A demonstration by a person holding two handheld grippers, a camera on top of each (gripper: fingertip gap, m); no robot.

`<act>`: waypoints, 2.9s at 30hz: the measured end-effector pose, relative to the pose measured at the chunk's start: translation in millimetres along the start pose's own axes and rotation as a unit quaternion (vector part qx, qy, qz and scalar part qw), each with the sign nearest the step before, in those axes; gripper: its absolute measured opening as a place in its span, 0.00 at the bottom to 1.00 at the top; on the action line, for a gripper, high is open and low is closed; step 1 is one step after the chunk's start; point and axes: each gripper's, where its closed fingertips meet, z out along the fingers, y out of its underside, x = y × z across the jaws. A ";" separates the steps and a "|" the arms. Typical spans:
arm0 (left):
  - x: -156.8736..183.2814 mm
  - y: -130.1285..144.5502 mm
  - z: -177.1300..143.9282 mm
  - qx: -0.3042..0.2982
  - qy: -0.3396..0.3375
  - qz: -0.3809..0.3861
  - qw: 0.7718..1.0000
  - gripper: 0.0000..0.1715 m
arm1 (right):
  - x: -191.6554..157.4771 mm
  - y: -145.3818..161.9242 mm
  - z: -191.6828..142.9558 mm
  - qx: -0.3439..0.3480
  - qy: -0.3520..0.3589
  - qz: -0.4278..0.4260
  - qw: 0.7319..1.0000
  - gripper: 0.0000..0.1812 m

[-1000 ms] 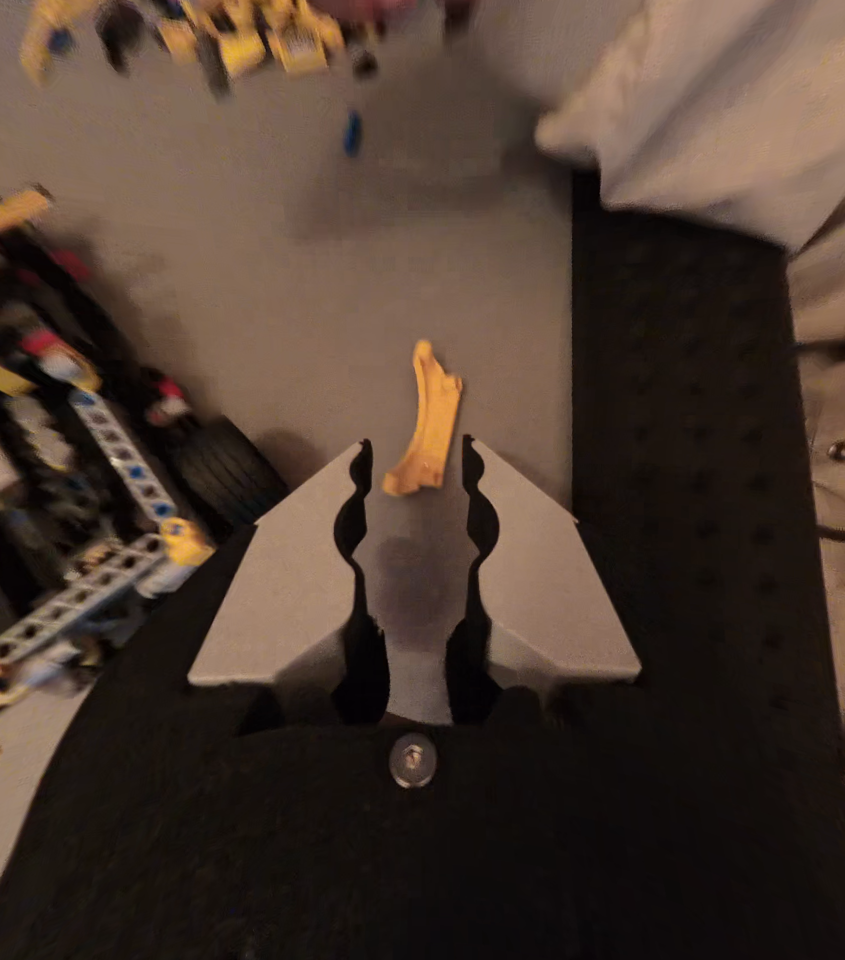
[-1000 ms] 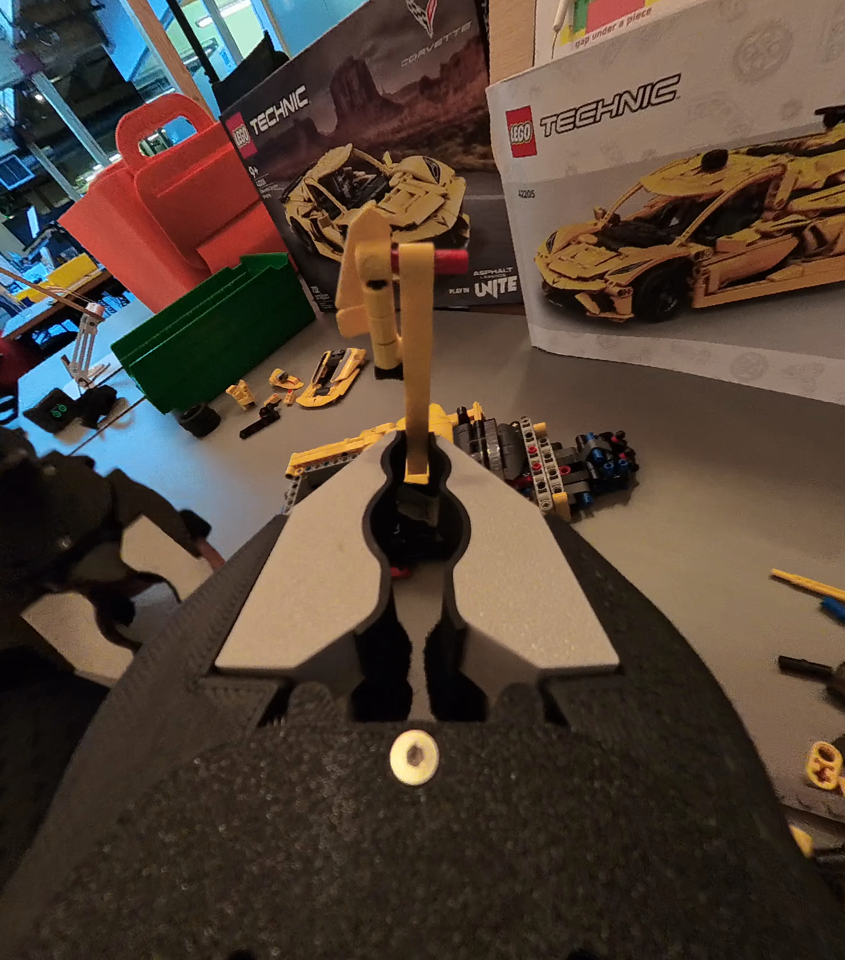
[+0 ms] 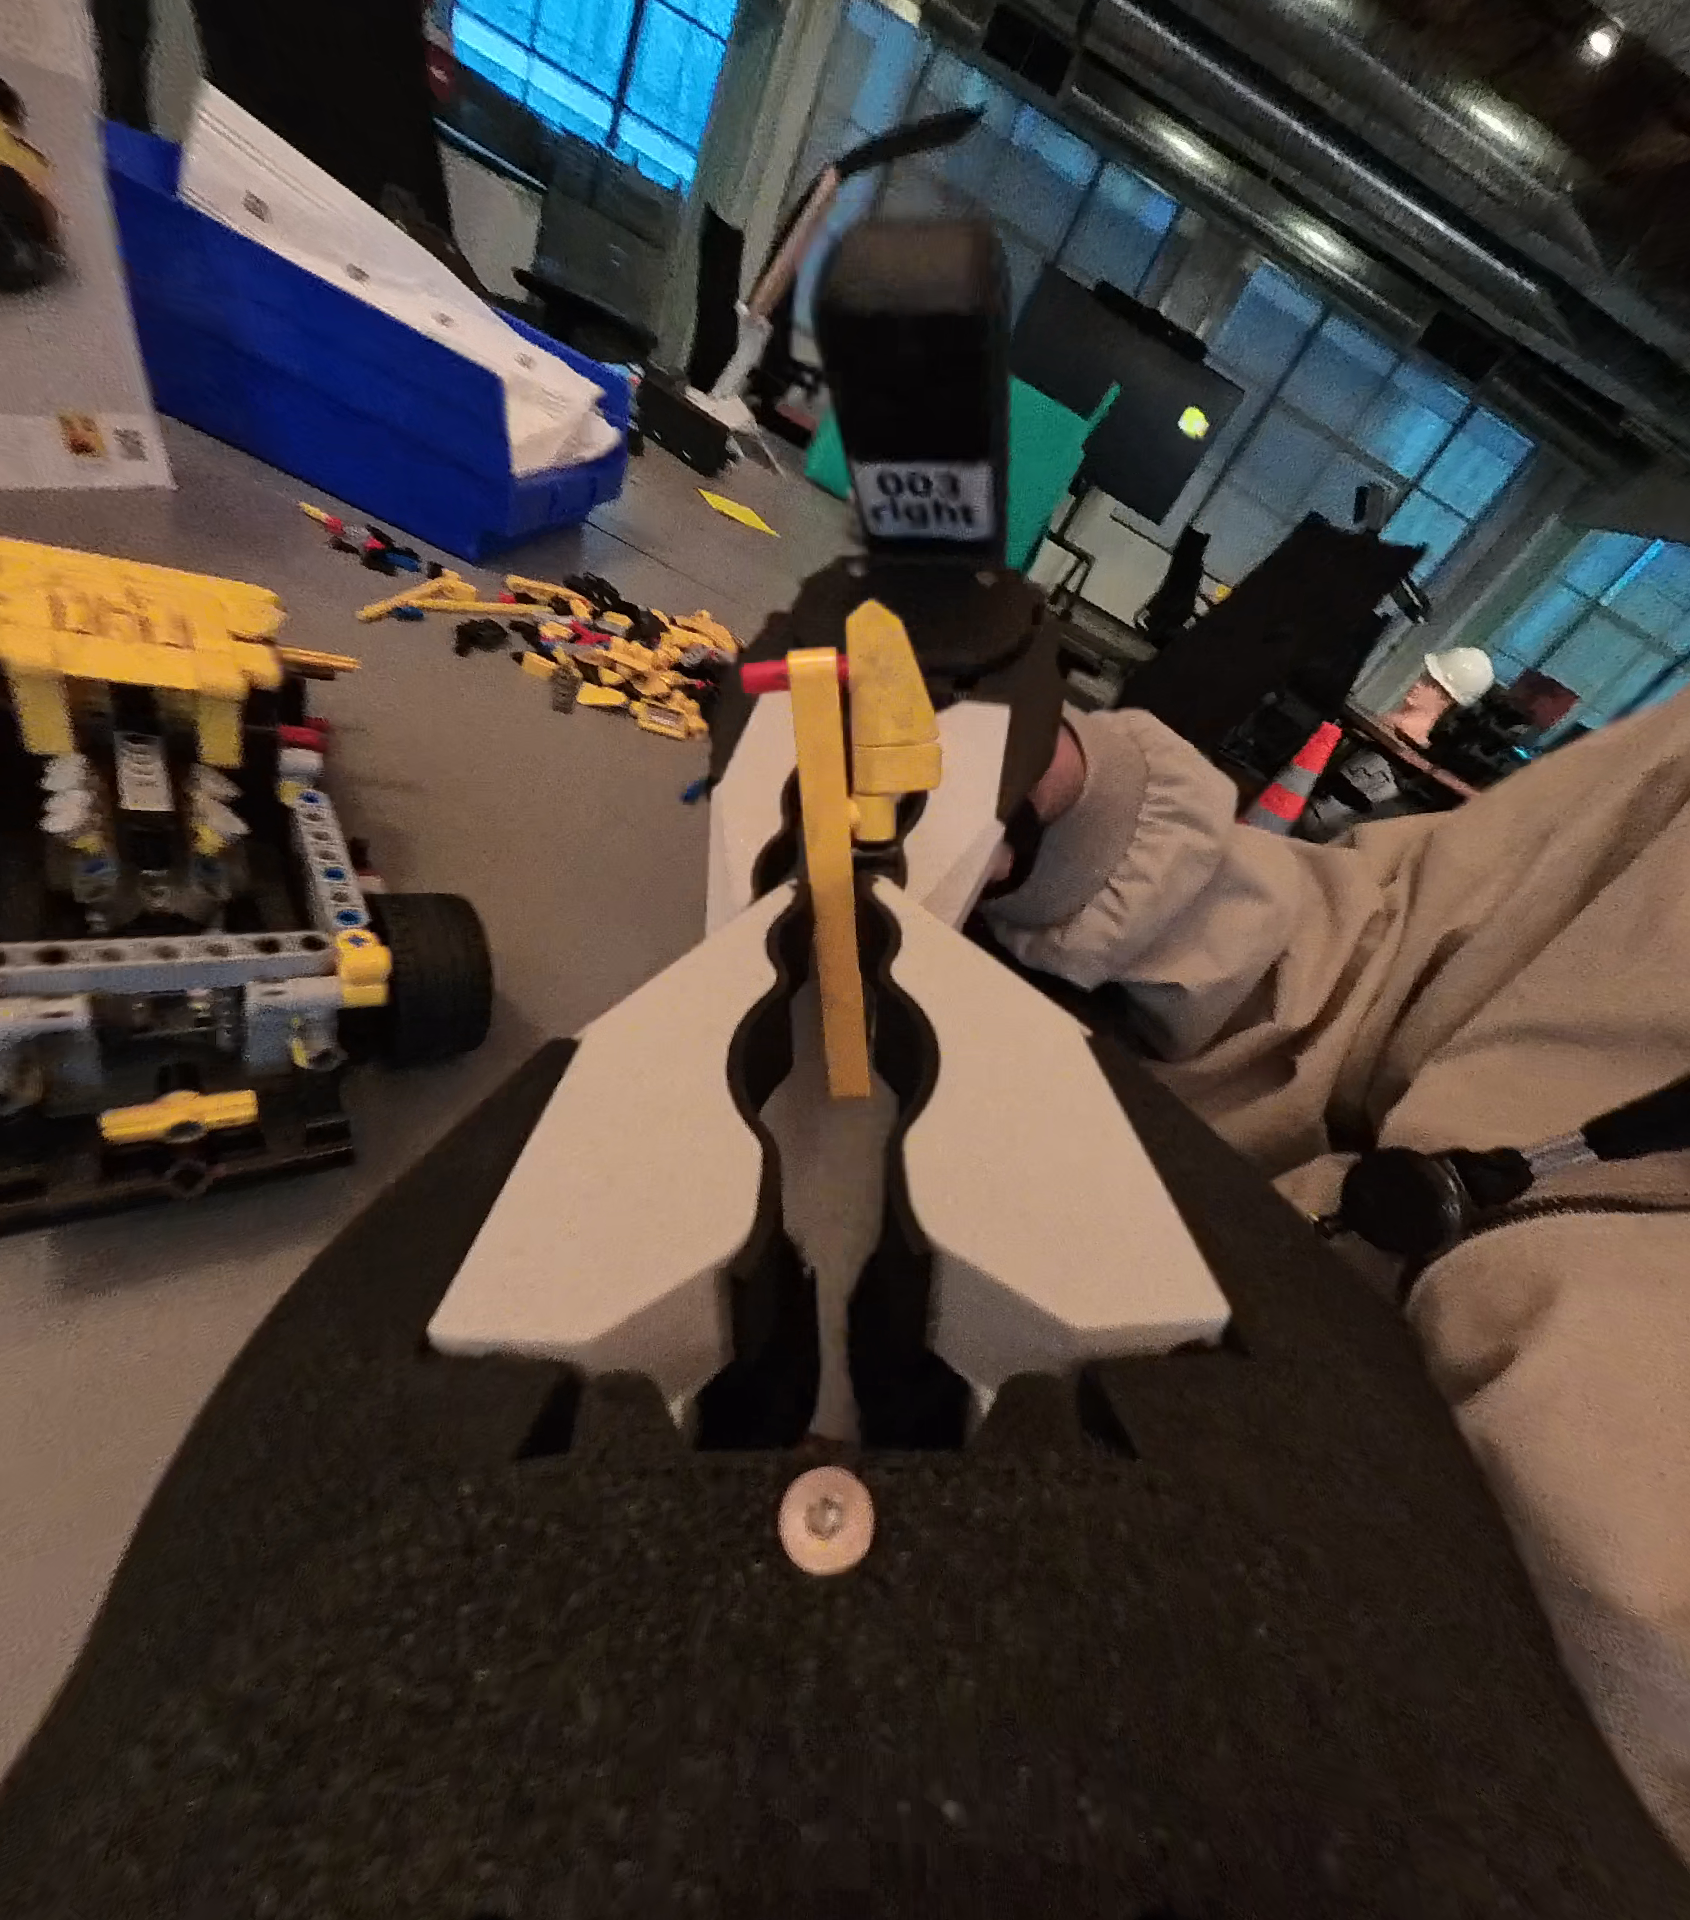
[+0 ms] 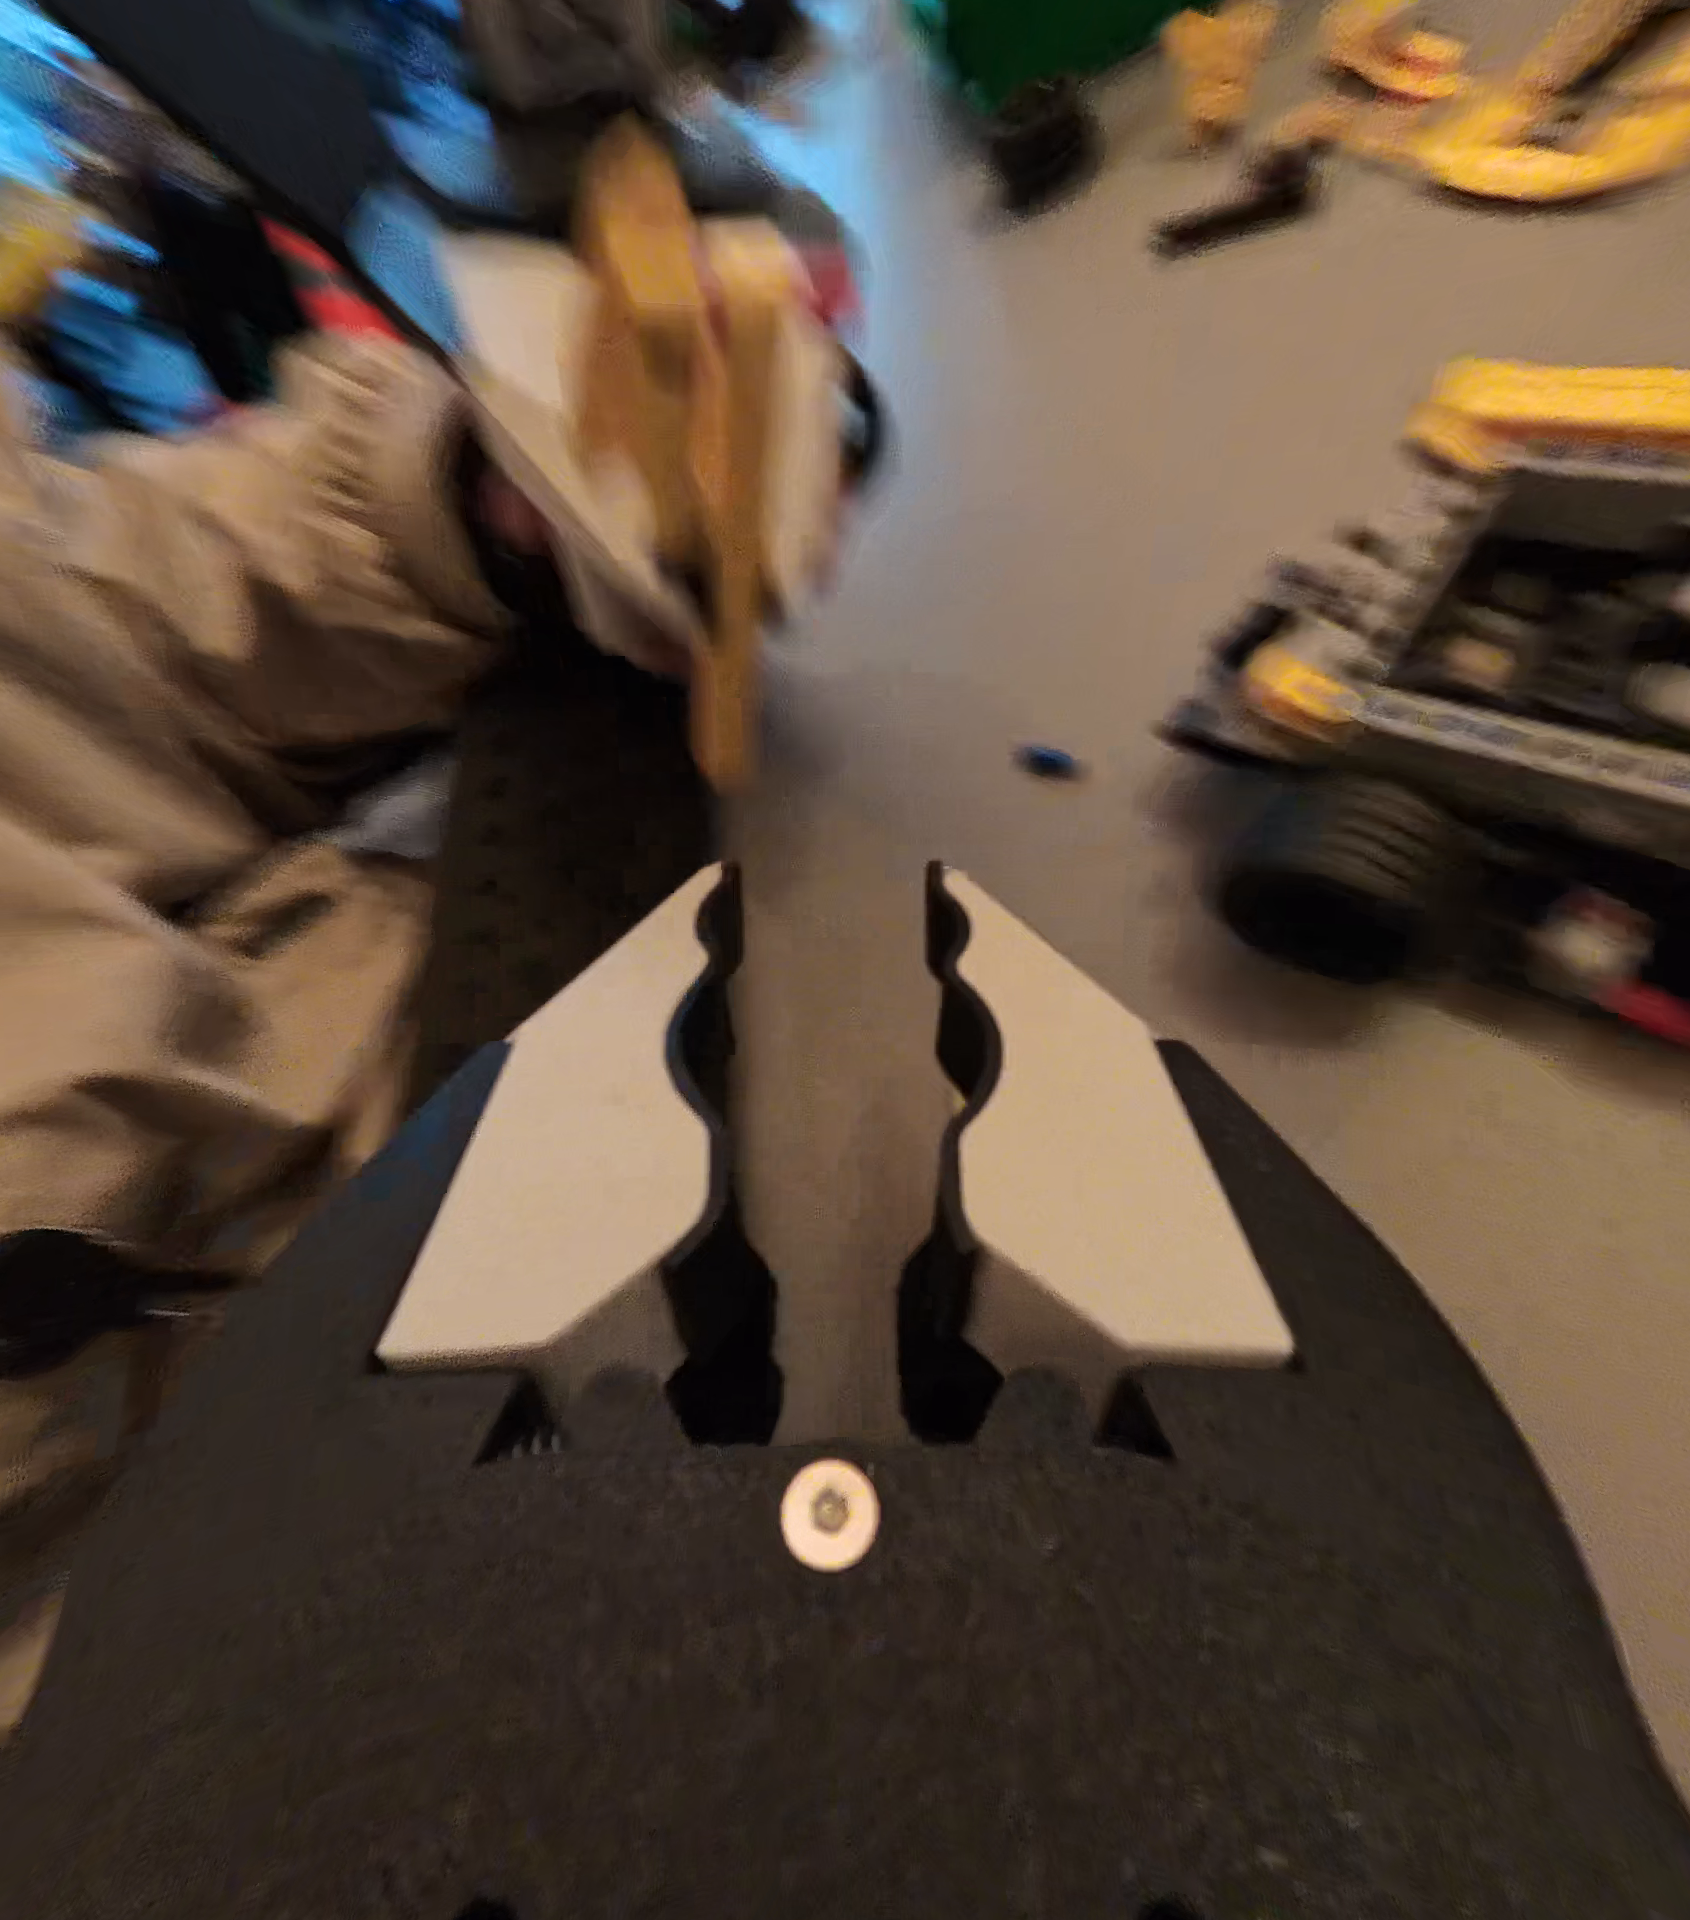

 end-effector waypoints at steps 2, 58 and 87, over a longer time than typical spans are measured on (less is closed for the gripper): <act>-19.8 -17.0 -17.8 0.049 -0.046 -0.014 0.998 0.04 | 39.3 29.8 -18.5 -0.057 0.111 -0.025 0.992 0.25; -74.1 -1.2 -31.0 -0.031 -0.287 0.103 0.952 0.04 | 27.0 -96.2 8.1 0.249 0.132 0.054 0.958 0.06; -18.0 -19.4 -22.0 0.075 0.002 -0.137 0.988 0.15 | 8.4 -98.7 -22.4 0.236 -0.130 0.130 0.954 0.03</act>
